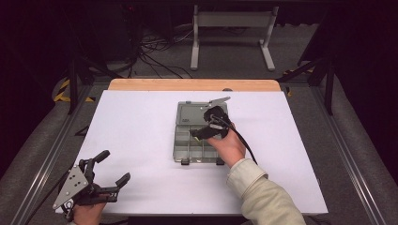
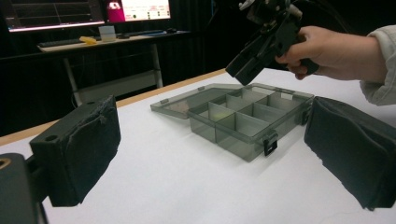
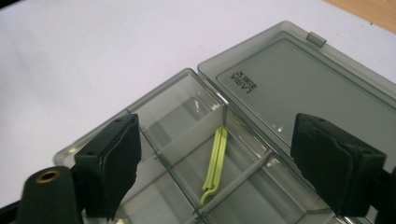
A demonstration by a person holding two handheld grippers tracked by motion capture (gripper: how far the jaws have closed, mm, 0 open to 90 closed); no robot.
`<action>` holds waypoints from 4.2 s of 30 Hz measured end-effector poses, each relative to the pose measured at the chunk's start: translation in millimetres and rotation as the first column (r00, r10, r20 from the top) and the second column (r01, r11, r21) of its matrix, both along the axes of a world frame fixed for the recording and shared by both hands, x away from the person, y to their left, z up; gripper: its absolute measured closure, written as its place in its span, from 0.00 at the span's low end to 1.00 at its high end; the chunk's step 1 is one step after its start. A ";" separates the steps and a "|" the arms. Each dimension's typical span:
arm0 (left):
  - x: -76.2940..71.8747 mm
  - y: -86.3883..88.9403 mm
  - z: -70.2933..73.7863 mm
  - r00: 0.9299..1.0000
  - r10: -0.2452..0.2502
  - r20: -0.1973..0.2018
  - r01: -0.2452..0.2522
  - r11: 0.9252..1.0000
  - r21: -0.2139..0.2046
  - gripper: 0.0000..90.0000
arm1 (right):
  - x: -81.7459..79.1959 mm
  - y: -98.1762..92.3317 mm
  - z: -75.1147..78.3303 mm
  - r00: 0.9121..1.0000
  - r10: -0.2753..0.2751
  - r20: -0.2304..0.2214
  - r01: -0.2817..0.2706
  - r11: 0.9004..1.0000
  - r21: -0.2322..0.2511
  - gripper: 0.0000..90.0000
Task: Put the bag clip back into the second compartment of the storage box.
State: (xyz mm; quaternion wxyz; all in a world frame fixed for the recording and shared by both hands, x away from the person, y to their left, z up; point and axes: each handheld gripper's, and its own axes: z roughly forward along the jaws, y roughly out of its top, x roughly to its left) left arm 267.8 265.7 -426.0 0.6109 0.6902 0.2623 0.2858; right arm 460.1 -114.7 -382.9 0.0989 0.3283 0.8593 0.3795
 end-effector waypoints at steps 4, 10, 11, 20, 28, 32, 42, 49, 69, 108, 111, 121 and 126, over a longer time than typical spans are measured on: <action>-0.2 0.7 0.0 1.000 0.003 0.002 -0.003 1.000 -0.002 0.05 | -6.9 -4.5 11.3 0.999 0.018 0.045 -0.019 1.000 0.017 0.15; -0.3 0.6 0.0 1.000 0.003 0.001 -0.003 1.000 0.000 0.05 | -14.1 -8.9 19.3 0.998 0.030 0.064 -0.032 0.999 0.025 0.12; -0.4 0.6 0.1 1.000 0.003 0.001 -0.003 1.000 0.001 0.05 | -16.1 -9.5 21.1 0.997 0.035 0.069 -0.036 0.999 0.025 0.12; -1.6 1.2 0.3 1.000 0.008 0.003 -0.008 1.000 0.001 0.05 | -31.9 -17.9 34.7 0.991 0.069 0.112 -0.077 0.995 0.066 0.10; -0.8 0.5 0.2 1.000 0.006 0.004 -0.006 1.000 0.003 0.05 | -49.2 -36.9 43.5 0.982 0.076 0.171 -0.095 0.990 0.106 0.05; -0.4 -0.5 0.6 1.000 0.002 0.002 -0.002 1.000 0.006 0.05 | -61.4 -50.6 47.3 0.976 0.059 0.210 -0.088 0.987 0.133 0.04; 1.3 -0.9 1.0 1.000 0.004 0.005 -0.004 1.000 0.002 0.05 | -85.9 -74.5 52.1 0.961 0.038 0.275 -0.083 0.984 0.156 0.03; 1.3 -0.4 1.2 1.000 0.007 0.007 -0.007 1.000 0.003 0.05 | -104.8 -99.1 52.1 0.939 -0.018 0.344 -0.050 0.981 0.187 0.00; 1.6 0.9 1.5 1.000 0.017 0.007 -0.017 1.000 -0.002 0.05 | -140.3 -157.1 19.6 0.900 -0.111 0.422 -0.019 0.956 0.293 0.00; 7.2 0.3 -2.2 1.000 0.002 -0.004 -0.002 1.000 0.000 0.01 | -159.5 -196.0 -57.5 0.914 -0.148 0.379 0.037 0.958 0.285 0.00; 9.6 0.7 -3.9 1.000 -0.001 -0.018 0.000 1.000 -0.009 0.01 | -159.4 -195.9 -58.7 0.914 -0.156 0.374 0.045 0.957 0.288 0.00; 10.3 0.6 -4.5 1.000 -0.001 -0.025 0.001 1.000 -0.009 0.01 | -158.3 -190.7 -61.5 0.923 -0.141 0.358 0.041 0.961 0.274 0.00; 11.1 1.6 -4.6 0.999 0.027 -0.027 -0.027 1.000 -0.009 0.01 | -159.5 -191.5 -59.9 0.914 -0.146 0.378 0.043 0.963 0.267 0.00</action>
